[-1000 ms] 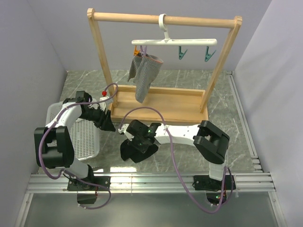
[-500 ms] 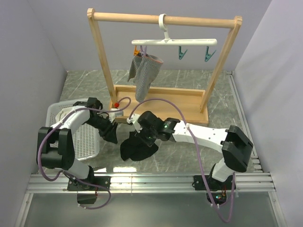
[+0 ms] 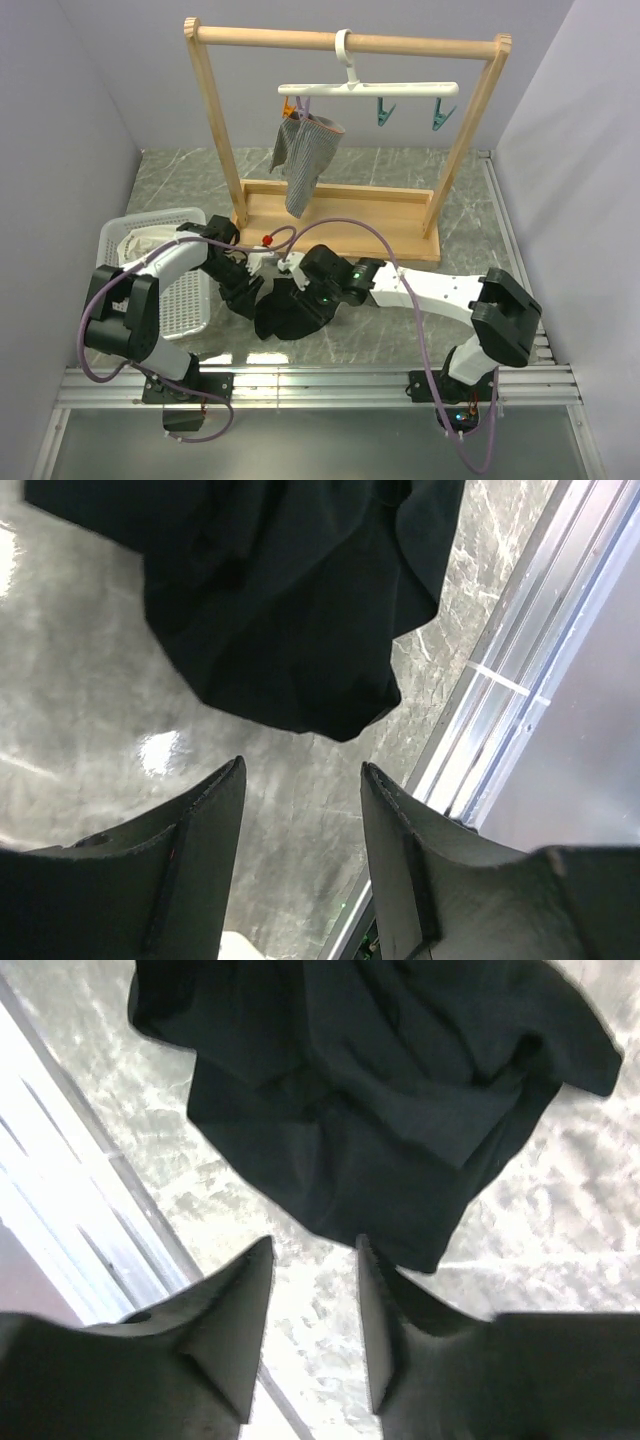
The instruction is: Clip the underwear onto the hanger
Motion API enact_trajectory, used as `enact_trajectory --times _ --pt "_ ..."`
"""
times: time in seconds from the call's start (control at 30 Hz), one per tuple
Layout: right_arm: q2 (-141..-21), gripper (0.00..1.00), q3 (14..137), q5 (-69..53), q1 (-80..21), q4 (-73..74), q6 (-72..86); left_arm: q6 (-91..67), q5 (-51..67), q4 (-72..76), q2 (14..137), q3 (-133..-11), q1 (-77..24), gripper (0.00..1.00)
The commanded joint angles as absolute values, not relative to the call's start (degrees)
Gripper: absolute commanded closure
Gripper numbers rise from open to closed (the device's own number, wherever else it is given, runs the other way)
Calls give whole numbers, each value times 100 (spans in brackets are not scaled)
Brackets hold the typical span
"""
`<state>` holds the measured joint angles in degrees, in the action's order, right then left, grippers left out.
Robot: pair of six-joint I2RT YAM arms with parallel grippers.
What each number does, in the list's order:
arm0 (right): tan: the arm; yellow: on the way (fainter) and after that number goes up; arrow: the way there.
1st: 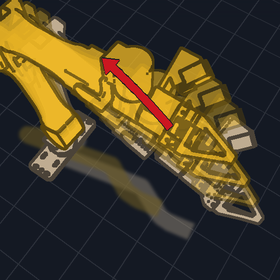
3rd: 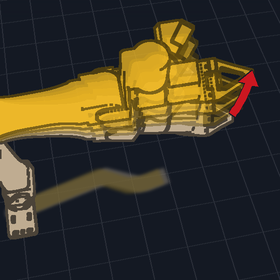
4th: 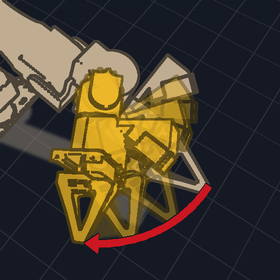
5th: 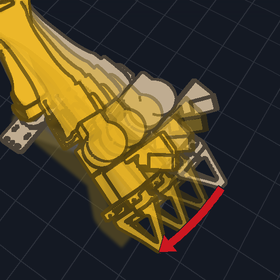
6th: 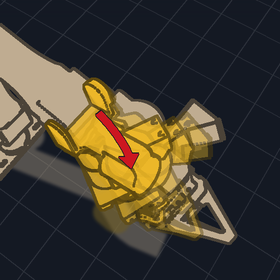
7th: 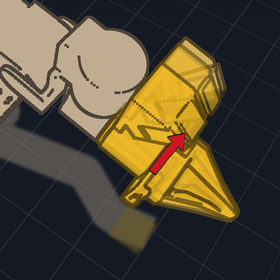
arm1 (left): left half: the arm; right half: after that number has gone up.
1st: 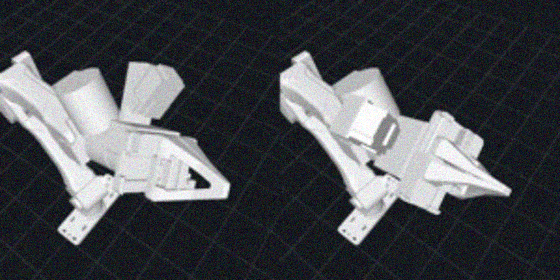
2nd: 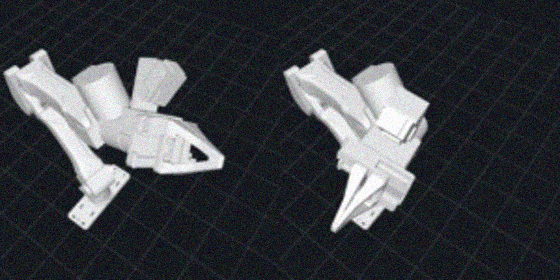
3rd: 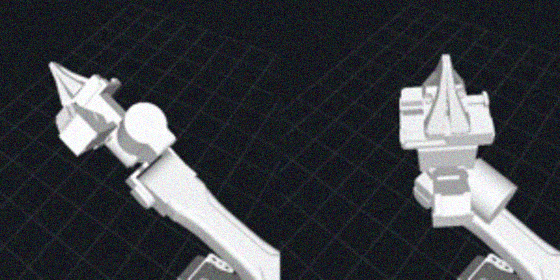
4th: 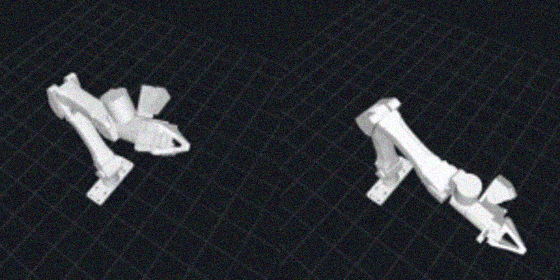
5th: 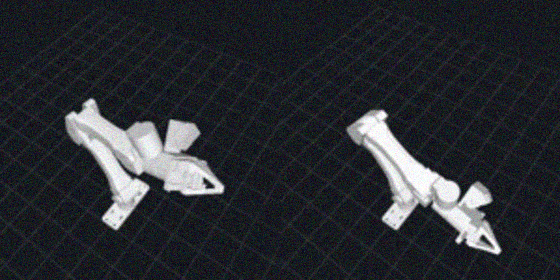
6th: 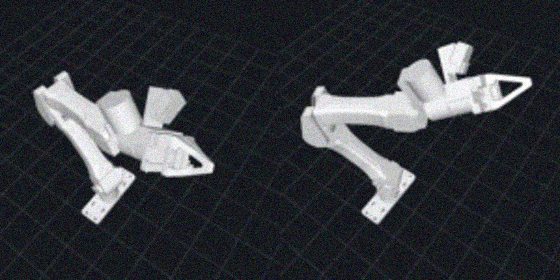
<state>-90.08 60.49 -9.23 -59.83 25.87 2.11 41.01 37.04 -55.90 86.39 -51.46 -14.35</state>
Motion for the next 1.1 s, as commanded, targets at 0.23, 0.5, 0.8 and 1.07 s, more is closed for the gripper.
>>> enact_trajectory --times 0.23,0.5,0.8,1.07 --pt "-8138 52 5484 -817 -5959 2074 167 3542 3419 -5063 9052 -5291 -1678 48" --pt "-8174 53 5370 -818 -6222 1952 53 3542 3375 -5071 9123 -5273 -1898 47" --pt "-8349 53 5449 -369 -6645 1925 -193 3366 3270 -4966 9395 -5352 -1986 71" --pt "-8868 53 5835 -264 -6697 1846 -106 3612 3533 -5176 9439 -5440 -1846 100"
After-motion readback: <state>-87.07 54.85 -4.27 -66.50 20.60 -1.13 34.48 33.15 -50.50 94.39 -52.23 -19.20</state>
